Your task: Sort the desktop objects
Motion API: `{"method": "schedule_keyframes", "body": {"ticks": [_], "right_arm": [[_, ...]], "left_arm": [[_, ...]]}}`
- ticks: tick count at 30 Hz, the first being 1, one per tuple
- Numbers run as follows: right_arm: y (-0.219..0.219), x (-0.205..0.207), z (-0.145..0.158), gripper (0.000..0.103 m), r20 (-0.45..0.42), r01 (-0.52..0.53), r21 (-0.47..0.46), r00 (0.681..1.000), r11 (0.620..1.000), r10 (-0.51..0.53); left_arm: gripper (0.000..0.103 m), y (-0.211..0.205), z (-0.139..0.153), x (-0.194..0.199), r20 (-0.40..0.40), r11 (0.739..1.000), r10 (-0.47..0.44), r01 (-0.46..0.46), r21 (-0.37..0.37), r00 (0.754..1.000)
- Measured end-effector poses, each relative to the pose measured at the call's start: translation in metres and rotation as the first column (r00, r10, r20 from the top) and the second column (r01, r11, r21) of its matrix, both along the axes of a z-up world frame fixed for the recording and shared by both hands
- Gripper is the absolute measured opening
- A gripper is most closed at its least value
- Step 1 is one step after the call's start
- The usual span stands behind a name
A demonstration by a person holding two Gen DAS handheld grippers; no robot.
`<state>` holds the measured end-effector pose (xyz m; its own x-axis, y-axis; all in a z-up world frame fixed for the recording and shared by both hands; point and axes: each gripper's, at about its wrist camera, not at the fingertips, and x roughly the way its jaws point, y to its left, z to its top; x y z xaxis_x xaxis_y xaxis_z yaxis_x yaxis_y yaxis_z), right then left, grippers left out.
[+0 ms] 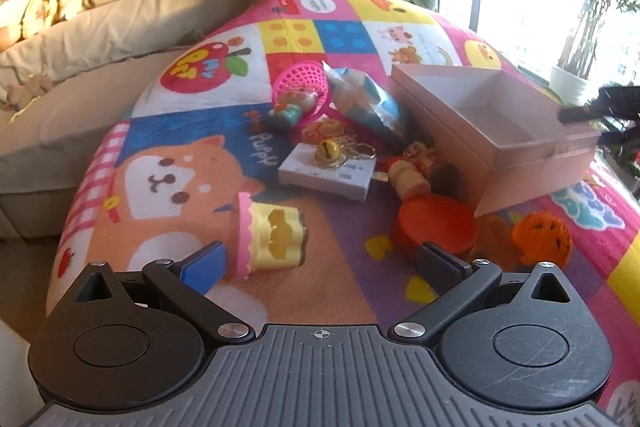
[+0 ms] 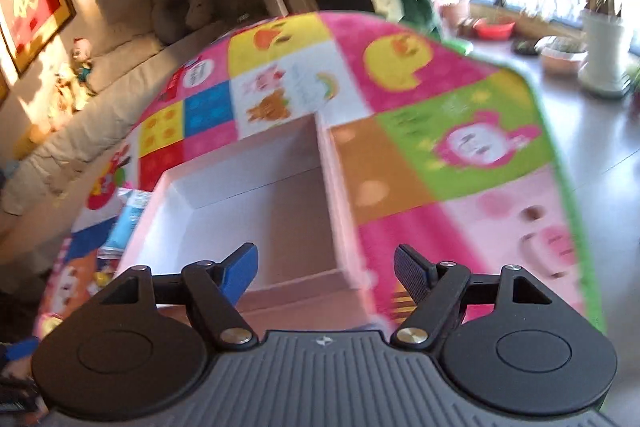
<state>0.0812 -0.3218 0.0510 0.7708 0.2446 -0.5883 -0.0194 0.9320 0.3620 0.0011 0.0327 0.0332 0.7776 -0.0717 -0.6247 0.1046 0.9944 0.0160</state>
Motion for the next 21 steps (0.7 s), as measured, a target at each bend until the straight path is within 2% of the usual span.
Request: {"method": "schedule_keyframes", "body": {"ticks": [3, 7, 10, 12, 15, 21], "right_arm": [[0.024, 0.010, 0.004, 0.080, 0.049, -0.014, -0.060, 0.999, 0.998, 0.017], [0.045, 0.022, 0.005, 0.078, 0.054, -0.090, -0.017, 0.994, 0.996, 0.091], [0.062, 0.002, 0.014, 0.078, 0.138, -0.068, -0.114, 0.987, 0.991, 0.084], [0.072, -0.017, 0.020, 0.079, 0.167, -0.121, -0.151, 0.975, 0.981, 0.146], [0.082, -0.036, 0.020, 0.080, 0.140, -0.226, -0.170, 0.958, 0.959, 0.250], [0.091, -0.070, 0.010, 0.080, 0.123, -0.263, -0.244, 0.946, 0.933, 0.299]], "left_arm": [[0.103, 0.003, -0.002, 0.001, -0.005, 1.000, 0.012, -0.012, -0.002, 1.000], [0.103, 0.007, -0.002, 0.003, -0.001, 0.999, 0.034, -0.034, -0.007, 0.999], [0.103, 0.005, 0.001, 0.002, 0.005, 1.000, 0.020, -0.020, -0.019, 1.000], [0.103, 0.000, 0.003, 0.000, 0.017, 1.000, -0.006, 0.006, -0.015, 1.000], [0.103, -0.019, 0.008, -0.003, 0.041, 0.996, -0.087, 0.087, -0.003, 0.995], [0.103, -0.067, 0.003, 0.002, 0.036, 0.979, -0.201, 0.199, 0.041, 0.979]]}}
